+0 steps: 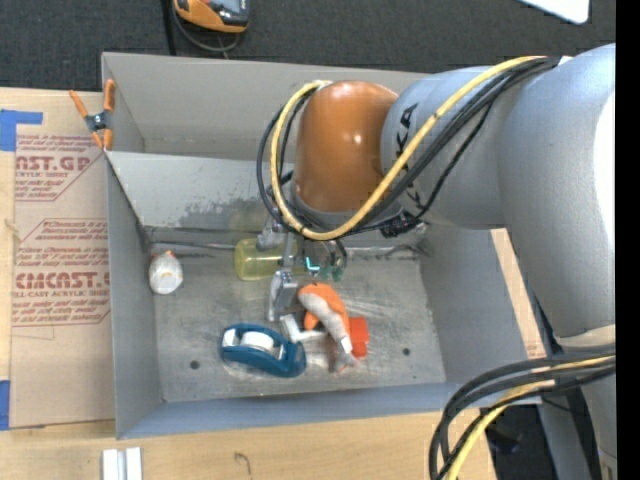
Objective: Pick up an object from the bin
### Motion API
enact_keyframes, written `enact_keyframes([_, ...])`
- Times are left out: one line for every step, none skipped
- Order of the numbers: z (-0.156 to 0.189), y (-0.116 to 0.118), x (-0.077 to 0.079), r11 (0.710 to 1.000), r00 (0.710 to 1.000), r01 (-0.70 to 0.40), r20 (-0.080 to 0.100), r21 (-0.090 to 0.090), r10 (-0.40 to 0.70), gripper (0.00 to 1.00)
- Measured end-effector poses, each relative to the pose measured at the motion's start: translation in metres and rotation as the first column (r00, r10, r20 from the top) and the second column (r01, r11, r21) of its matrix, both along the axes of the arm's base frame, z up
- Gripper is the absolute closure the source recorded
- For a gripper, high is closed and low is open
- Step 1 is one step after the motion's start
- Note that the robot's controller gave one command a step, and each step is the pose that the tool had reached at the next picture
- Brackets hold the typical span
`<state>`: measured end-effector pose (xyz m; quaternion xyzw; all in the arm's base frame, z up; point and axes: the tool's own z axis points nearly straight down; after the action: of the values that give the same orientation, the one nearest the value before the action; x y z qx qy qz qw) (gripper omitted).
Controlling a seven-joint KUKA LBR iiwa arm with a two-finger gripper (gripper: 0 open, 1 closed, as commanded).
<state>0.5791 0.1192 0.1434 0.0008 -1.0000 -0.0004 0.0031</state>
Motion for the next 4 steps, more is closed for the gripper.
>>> enact_keyframes([0.004, 0.000, 0.002, 1.000, 1.000, 0.001, 0.007, 0.001, -0.001, 0.00])
enact_keyframes([-0.024, -0.064, -0.009, 1.000, 1.000, -0.019, -0.001, -0.002, 0.019, 0.00])
enact_keyframes([-0.024, -0.064, -0.009, 1.000, 1.000, -0.026, -0.001, -0.002, 0.026, 0.00])
enact_keyframes([-0.031, -0.044, -0.006, 0.999, 0.999, 0.051, -0.016, -0.009, -0.051, 0.00])
